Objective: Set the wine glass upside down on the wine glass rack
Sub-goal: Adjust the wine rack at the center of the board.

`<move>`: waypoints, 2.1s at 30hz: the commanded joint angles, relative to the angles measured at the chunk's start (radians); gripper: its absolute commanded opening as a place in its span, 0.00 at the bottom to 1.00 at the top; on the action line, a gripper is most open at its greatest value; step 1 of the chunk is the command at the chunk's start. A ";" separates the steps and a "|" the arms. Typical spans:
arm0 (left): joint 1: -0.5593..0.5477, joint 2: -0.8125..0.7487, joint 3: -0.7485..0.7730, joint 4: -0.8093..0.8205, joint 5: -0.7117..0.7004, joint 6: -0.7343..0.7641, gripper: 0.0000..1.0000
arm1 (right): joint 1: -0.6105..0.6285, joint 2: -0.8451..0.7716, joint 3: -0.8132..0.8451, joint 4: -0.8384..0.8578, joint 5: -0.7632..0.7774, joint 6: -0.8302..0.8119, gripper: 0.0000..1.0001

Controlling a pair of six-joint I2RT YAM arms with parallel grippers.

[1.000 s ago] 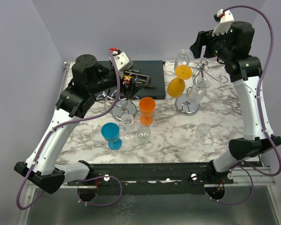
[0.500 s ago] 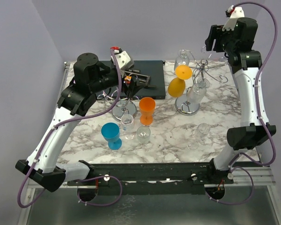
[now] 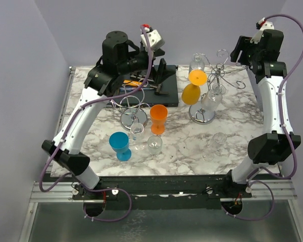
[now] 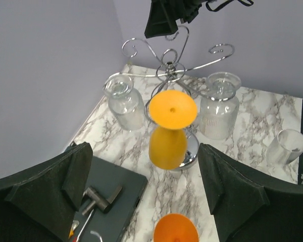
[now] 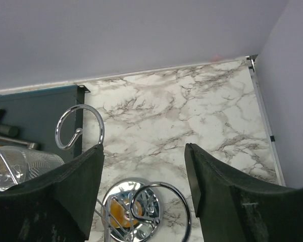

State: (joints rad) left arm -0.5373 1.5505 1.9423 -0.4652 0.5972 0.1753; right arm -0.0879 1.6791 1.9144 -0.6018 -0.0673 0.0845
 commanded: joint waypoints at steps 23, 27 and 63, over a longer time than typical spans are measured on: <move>-0.258 0.540 0.526 0.072 -0.034 0.006 0.82 | -0.080 -0.169 -0.250 0.101 0.020 0.107 0.63; -0.268 0.579 0.529 0.111 -0.099 0.015 0.76 | -0.080 -0.192 -0.281 0.127 0.001 0.127 0.59; -0.291 0.778 0.647 0.258 -0.353 -0.012 0.43 | -0.080 -0.318 -0.443 0.154 0.006 0.206 0.26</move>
State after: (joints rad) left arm -0.8253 2.3100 2.5454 -0.2310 0.3019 0.1474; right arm -0.1638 1.3815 1.4910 -0.3832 -0.0532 0.3073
